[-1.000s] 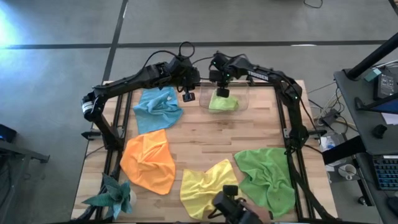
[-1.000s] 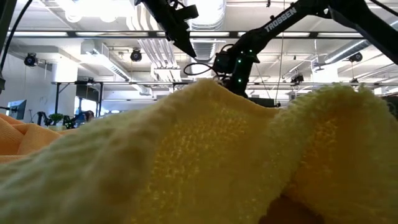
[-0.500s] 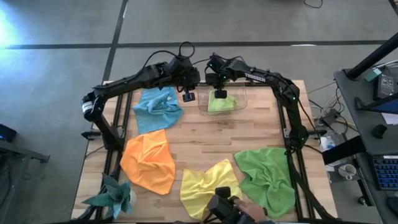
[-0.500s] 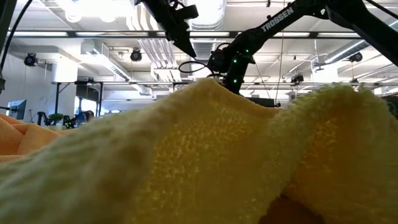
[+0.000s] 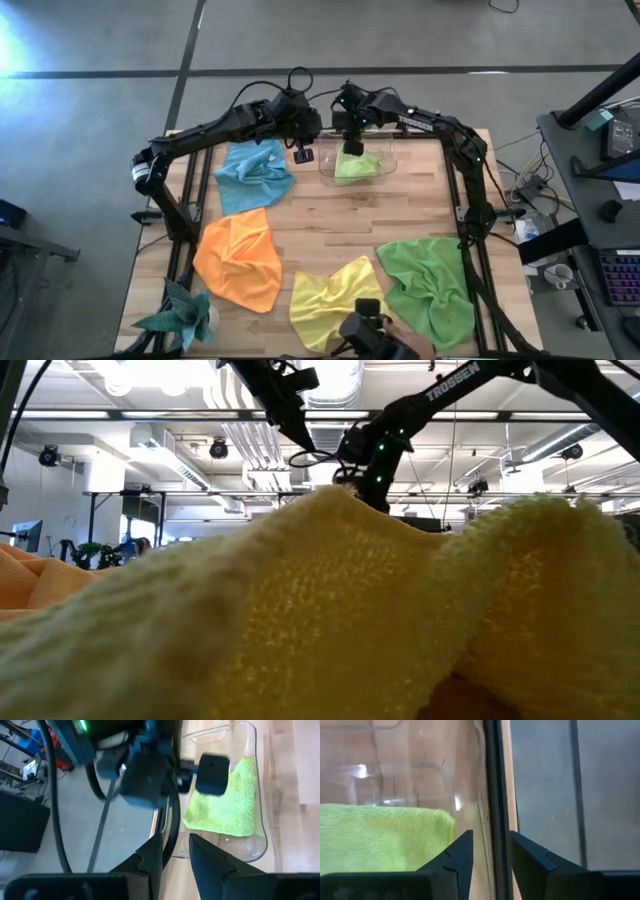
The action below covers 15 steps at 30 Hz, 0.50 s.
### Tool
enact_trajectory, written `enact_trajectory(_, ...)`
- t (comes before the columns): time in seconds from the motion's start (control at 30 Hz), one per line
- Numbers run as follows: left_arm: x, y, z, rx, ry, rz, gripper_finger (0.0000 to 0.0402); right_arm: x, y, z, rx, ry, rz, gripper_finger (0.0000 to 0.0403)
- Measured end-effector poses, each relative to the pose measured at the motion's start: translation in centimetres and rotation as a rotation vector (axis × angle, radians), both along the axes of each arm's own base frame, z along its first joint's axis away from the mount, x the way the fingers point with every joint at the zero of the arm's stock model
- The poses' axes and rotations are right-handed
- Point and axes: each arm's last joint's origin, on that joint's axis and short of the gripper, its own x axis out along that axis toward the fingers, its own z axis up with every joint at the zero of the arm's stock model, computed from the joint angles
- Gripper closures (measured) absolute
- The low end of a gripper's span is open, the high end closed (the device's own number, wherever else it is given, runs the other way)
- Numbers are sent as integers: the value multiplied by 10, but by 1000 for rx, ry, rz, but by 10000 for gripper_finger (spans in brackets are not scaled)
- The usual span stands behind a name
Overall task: Fold microfiber towels
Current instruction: Move the transparent bin to the top center of the table, then adjust the light green cloth into the transparent bin
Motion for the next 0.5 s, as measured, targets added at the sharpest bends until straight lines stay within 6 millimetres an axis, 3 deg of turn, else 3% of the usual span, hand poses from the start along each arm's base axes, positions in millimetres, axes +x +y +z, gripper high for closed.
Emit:
enact_trajectory(0.17,-3,0,-2,12,40,33,323,-24,14,30,86,20,-91,300)
enact_trajectory(0.27,-6,-1,-5,6,84,51,323,-37,23,45,235,-42,-72,306)
enact_trajectory(0.33,-7,-1,-6,-2,105,62,323,-42,27,46,350,-108,-38,310)
enact_trajectory(0.5,-8,-1,-7,-33,95,91,323,-47,24,26,389,-113,-43,324)
